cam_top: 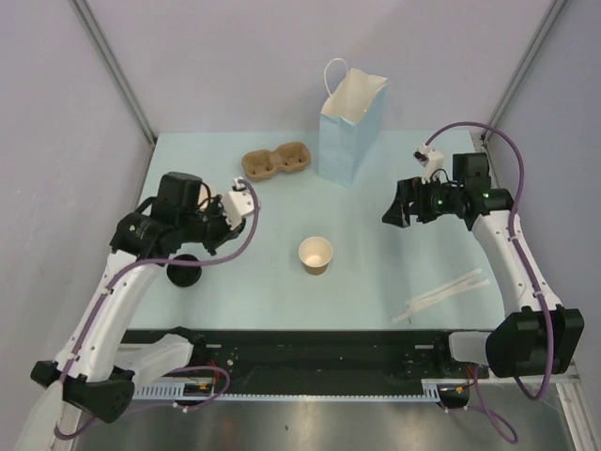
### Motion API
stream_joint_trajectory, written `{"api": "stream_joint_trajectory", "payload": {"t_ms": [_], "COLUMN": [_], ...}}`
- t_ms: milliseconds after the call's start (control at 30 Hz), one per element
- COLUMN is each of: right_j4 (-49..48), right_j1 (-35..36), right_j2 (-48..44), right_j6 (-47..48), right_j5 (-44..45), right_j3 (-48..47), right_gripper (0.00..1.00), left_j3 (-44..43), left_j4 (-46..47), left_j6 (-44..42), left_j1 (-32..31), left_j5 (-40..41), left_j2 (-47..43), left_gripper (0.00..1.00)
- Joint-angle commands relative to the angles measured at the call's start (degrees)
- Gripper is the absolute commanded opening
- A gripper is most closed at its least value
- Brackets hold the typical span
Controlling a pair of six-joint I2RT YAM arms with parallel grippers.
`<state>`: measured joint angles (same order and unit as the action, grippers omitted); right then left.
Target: Pack the takeout coffee
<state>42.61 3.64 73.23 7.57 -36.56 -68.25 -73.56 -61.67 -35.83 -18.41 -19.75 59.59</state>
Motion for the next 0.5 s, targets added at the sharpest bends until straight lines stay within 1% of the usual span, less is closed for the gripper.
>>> {"api": "stream_joint_trajectory", "payload": {"t_ms": [0,33,100,133,200,267,367,400,433,467], "right_j4": [1.33,1.6,1.51,0.9,-0.5,-4.1,-10.42,-12.36,-17.16,-19.73], "right_j1": [-0.04,0.05,0.05,0.05,0.23,0.4,1.02,1.72,2.51,3.47], "right_j2": [-2.83,-3.09,-3.45,-3.97,-4.15,-3.8,-2.84,-2.57,-2.39,-2.13], "right_j6": [3.5,3.59,3.33,2.98,-0.09,-3.78,-12.21,-18.41,-21.26,-24.68], "right_j5": [-5.71,-7.55,-10.28,-13.6,-16.78,-21.44,-28.11,-31.53,-32.95,-33.84], "right_j3": [-5.22,-5.49,-5.93,-5.93,-5.93,-5.93,-5.93,-5.93,-5.93,-5.93], "right_gripper": [1.0,0.99,1.0,1.0,1.0,1.0,1.0,1.0,1.0,0.99], "left_j3": [-1.85,-0.46,1.22,2.62,3.86,5.44,8.6,9.74,12.1,13.34], "left_j4": [1.63,3.9,6.37,8.04,12.78,17.25,21.49,24.9,27.28,29.31], "left_j6": [-2.82,-5.53,-8.36,-10.11,-11.62,-13.2,-16.45,-17.07,-18.12,-18.39], "left_j1": [-9.25,-12.84,-17.59,-18.84,-20.69,-21.92,-25.08,-26.31,-26.58,-26.76], "left_j5": [0.05,0.58,1.37,1.38,-0.89,-2.04,0.05,1.1,2.16,2.52], "left_j2": [-4.03,-5.26,-8.6,-9.49,-10.98,-12.65,-13.71,-14.06,-14.5,-15.64], "left_gripper": [0.0,0.0,0.0,0.0,0.0,0.0,0.0,0.0,0.0,0.0]}}
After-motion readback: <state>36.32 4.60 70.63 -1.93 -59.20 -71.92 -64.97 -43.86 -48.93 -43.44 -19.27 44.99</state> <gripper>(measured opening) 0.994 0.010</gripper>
